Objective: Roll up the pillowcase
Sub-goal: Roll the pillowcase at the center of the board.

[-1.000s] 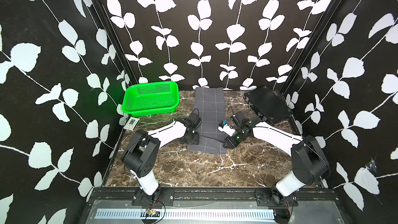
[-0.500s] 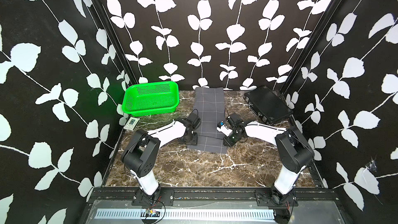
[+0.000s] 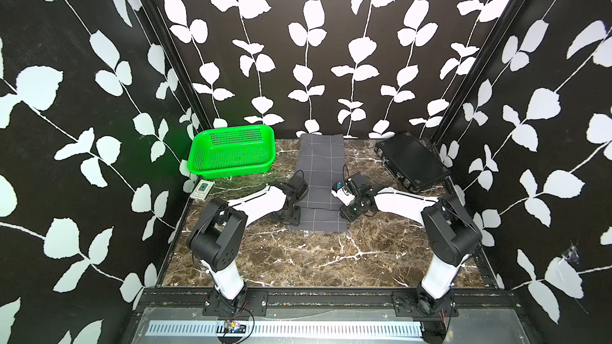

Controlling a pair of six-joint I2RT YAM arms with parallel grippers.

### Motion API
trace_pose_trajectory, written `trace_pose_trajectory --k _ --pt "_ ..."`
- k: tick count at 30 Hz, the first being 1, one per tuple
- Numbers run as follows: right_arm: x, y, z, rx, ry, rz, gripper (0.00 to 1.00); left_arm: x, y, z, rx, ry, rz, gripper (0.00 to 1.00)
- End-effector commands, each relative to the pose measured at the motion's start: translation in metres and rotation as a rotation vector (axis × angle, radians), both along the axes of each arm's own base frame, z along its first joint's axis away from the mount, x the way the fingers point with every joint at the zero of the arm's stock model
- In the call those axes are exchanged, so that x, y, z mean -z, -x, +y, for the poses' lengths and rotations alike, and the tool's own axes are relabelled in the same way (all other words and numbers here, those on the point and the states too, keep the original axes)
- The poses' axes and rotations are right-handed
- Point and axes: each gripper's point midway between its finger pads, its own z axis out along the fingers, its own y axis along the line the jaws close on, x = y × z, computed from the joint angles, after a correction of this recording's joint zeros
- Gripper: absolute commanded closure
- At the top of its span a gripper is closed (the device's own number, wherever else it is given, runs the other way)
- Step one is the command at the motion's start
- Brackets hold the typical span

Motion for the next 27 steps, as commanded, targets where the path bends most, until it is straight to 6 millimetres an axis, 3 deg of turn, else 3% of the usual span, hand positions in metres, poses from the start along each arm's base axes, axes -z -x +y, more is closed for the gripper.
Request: trace_pose_trajectory --k 1,5,9,12,16,18,19,22,27 --pt "0.009 -0.002 -0.002 0.031 0.048 -0.004 0.66 -0.024 0.005 0.011 -0.027 -0.020 -0.033 0.33" --pt "0.008 0.002 -0.005 0.037 0.058 0.008 0.66 -0.049 0.014 0.008 -0.117 0.031 -0.083 0.31" --pt "-0.009 0.003 -0.006 0.040 0.037 -0.016 0.61 -0.058 0.031 -0.021 -0.290 0.158 -0.147 0.28" --pt "-0.024 0.006 -0.003 0.032 -0.021 -0.053 0.55 -0.057 0.043 -0.035 -0.527 0.256 -0.213 0.27" --pt "-0.040 0.011 -0.001 0.011 -0.064 -0.089 0.47 -0.053 0.054 -0.047 -0.820 0.349 -0.279 0.28" --pt "-0.038 0.013 -0.005 0.009 -0.056 -0.092 0.44 -0.048 0.051 -0.057 -0.916 0.399 -0.294 0.28" --pt "-0.050 0.014 -0.005 0.009 -0.075 -0.120 0.43 -0.044 0.050 -0.063 -0.952 0.425 -0.290 0.28" --pt "-0.056 0.017 -0.010 0.013 -0.077 -0.140 0.40 -0.026 0.044 -0.081 -1.017 0.501 -0.277 0.29" --pt "-0.065 0.019 -0.020 0.022 -0.053 -0.178 0.35 -0.001 0.045 -0.091 -1.075 0.506 -0.245 0.36"
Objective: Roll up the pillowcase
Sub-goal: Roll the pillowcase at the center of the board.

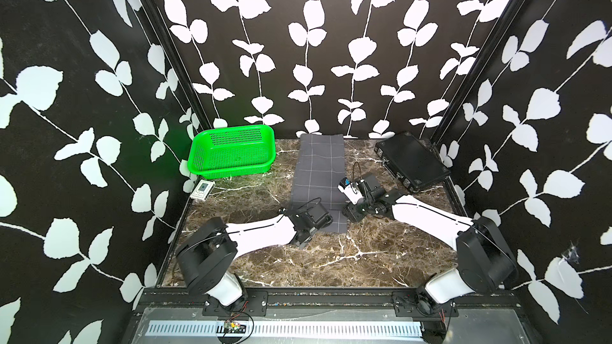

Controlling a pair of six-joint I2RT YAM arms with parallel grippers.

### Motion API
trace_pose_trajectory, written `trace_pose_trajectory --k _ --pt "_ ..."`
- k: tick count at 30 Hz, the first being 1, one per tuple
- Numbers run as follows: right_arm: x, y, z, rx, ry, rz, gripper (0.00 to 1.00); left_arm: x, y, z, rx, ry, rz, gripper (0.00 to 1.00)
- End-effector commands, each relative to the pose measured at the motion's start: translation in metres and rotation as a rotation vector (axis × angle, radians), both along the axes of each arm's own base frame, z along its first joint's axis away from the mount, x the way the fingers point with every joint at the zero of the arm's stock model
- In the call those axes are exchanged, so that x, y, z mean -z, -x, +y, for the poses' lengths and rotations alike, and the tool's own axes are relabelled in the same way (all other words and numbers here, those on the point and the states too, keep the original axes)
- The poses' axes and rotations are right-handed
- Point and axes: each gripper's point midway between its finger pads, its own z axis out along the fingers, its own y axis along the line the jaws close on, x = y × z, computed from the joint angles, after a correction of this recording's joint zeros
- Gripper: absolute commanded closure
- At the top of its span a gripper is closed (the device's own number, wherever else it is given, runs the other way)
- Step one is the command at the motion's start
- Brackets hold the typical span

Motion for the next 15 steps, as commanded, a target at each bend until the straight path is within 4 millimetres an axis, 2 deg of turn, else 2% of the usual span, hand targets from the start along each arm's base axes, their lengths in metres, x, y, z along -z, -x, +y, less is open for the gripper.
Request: trace_pose_trajectory --k 1,5,11,15 --pt "-0.002 0.005 -0.009 -0.001 0.028 -0.027 0.34 0.009 -0.004 -0.008 -0.113 0.090 -0.020 0.37" --pt "-0.003 0.006 -0.012 0.006 0.028 -0.035 0.33 0.019 -0.009 -0.008 -0.131 0.095 -0.042 0.42" --pt "-0.003 0.008 -0.015 0.009 0.035 -0.034 0.32 0.035 -0.006 -0.004 -0.152 0.096 -0.034 0.51" --pt "-0.004 0.007 -0.015 0.009 0.037 -0.037 0.32 0.036 -0.011 -0.005 -0.141 0.096 -0.034 0.61"
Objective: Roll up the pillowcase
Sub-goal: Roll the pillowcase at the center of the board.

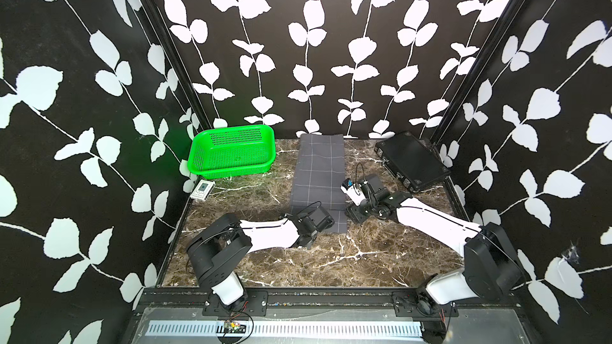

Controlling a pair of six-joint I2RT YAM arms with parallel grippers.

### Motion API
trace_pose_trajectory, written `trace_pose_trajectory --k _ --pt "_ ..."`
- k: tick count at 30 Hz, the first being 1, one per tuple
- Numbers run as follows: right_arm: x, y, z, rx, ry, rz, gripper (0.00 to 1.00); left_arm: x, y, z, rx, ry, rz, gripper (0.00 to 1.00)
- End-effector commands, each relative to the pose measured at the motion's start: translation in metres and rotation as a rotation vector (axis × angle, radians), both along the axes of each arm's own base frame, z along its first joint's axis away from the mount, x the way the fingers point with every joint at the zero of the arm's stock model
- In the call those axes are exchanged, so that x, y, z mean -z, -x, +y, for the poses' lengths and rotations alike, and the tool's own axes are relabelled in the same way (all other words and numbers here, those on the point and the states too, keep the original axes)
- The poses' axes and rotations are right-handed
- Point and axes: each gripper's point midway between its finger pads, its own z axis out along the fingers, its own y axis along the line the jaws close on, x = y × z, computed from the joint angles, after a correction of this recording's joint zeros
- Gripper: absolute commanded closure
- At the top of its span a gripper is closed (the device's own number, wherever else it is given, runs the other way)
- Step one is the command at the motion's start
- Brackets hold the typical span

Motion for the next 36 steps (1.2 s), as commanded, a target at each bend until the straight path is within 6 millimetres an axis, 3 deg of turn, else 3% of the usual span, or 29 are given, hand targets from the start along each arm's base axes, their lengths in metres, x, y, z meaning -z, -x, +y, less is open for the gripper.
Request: trace_pose_trajectory --k 1,10,22,36 --pt "-0.001 0.003 -0.005 0.002 0.011 -0.013 0.32 0.020 0.008 0.013 -0.001 -0.052 0.054 0.65" --pt "-0.019 0.008 -0.002 -0.062 -0.016 -0.057 0.31 0.005 0.016 0.030 0.002 -0.094 0.086 0.99" --pt "-0.017 0.018 0.008 -0.110 -0.058 -0.019 0.31 -0.020 0.059 0.069 0.155 -0.233 0.226 1.00" --pt "0.000 -0.006 0.029 -0.109 -0.060 0.008 0.31 -0.032 0.030 0.052 0.159 -0.185 0.221 0.87"
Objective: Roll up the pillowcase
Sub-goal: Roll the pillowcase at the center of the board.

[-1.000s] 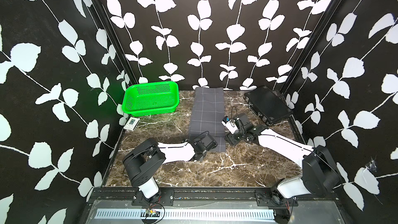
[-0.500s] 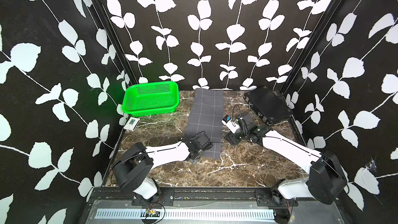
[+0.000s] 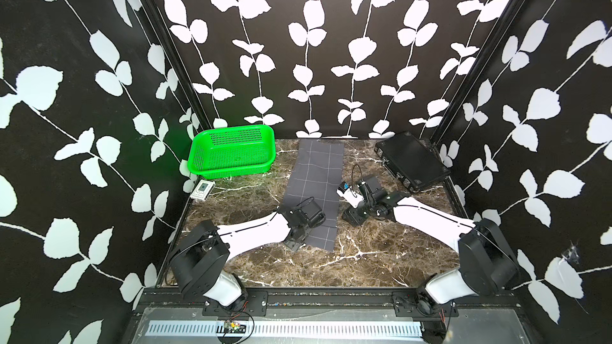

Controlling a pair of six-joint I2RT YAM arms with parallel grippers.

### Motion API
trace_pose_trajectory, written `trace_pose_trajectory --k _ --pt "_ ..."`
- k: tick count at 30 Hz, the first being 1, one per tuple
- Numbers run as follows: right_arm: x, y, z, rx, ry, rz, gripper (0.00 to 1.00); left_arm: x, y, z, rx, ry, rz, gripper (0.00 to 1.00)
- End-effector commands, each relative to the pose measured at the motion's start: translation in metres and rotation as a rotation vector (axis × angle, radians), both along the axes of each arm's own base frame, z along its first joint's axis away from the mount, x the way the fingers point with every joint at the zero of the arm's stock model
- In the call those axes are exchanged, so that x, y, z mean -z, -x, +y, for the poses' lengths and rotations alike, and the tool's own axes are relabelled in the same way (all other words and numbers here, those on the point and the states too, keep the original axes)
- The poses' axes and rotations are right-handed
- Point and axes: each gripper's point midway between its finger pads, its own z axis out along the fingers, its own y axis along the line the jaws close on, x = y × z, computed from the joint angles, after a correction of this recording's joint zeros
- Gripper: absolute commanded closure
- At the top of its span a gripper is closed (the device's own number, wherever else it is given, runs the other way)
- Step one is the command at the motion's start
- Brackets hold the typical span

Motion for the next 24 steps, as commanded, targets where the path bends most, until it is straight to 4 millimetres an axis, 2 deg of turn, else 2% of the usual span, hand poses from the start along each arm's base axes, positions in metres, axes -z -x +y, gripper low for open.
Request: trace_pose_trajectory --k 1,5,15,24 --pt "-0.013 -0.016 0.016 -0.004 -0.040 -0.041 0.31 -0.012 -0.008 0.002 0.010 0.003 -0.001 0.86" --pt "-0.010 -0.022 0.020 0.001 -0.039 -0.034 0.31 -0.021 -0.021 0.004 0.013 0.004 -0.013 0.84" --pt "-0.010 -0.022 0.020 0.003 -0.038 -0.033 0.31 -0.029 -0.047 -0.011 0.038 0.031 -0.021 0.84" --pt "-0.004 -0.017 0.018 0.005 -0.034 -0.014 0.31 -0.035 -0.078 -0.017 0.037 0.041 -0.046 0.93"
